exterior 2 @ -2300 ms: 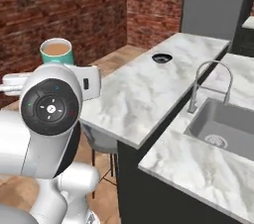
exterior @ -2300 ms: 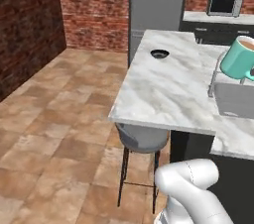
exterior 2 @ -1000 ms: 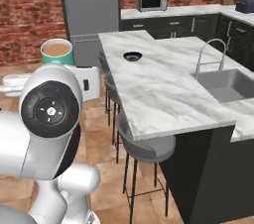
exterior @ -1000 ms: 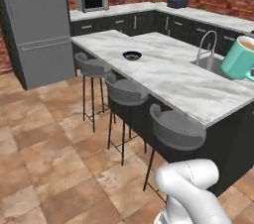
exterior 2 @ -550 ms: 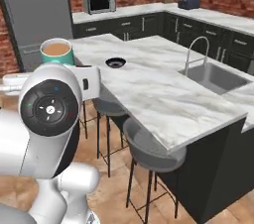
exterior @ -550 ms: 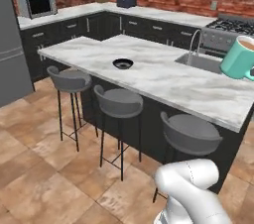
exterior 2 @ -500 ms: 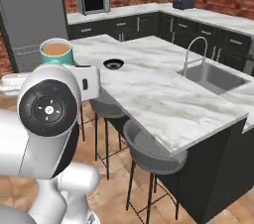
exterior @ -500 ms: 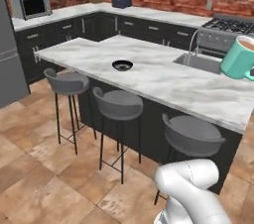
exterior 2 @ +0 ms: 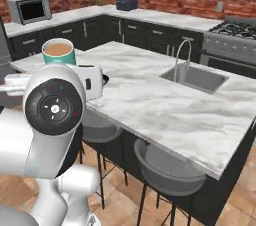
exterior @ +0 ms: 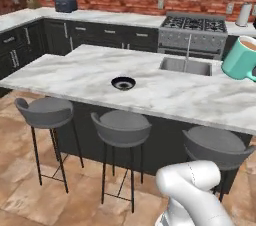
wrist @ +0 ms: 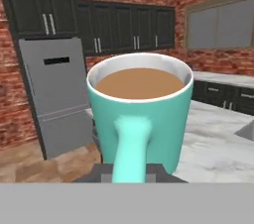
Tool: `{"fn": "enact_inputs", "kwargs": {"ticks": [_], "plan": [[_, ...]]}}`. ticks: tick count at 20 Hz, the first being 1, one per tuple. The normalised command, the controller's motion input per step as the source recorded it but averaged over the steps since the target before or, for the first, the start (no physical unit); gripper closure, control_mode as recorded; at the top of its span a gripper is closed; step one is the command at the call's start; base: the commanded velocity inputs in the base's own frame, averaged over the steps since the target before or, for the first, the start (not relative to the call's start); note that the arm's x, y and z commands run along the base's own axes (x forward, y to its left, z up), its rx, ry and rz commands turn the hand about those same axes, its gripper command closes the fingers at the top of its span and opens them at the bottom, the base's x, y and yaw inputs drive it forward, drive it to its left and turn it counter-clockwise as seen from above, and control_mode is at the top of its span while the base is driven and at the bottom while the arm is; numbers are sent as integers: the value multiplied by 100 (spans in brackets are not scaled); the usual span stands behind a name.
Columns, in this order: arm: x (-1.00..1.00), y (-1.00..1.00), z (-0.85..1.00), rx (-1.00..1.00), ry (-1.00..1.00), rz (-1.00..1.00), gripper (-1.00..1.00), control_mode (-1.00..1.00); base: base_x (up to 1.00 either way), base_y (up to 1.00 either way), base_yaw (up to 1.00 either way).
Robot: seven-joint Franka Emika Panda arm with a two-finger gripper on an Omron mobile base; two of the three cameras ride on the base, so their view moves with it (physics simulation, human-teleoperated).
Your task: Pick the cup of tea, navigate to the dining table, and place it on the saucer.
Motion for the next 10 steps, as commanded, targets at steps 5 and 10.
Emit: {"fn": "enact_inputs", "kwargs": {"ticks": [5,10], "plan": [[0,0,0,0,0,0,100,100,38,100,-59],[0,0,0,0,0,0,100,100,58,100,-59]]}}
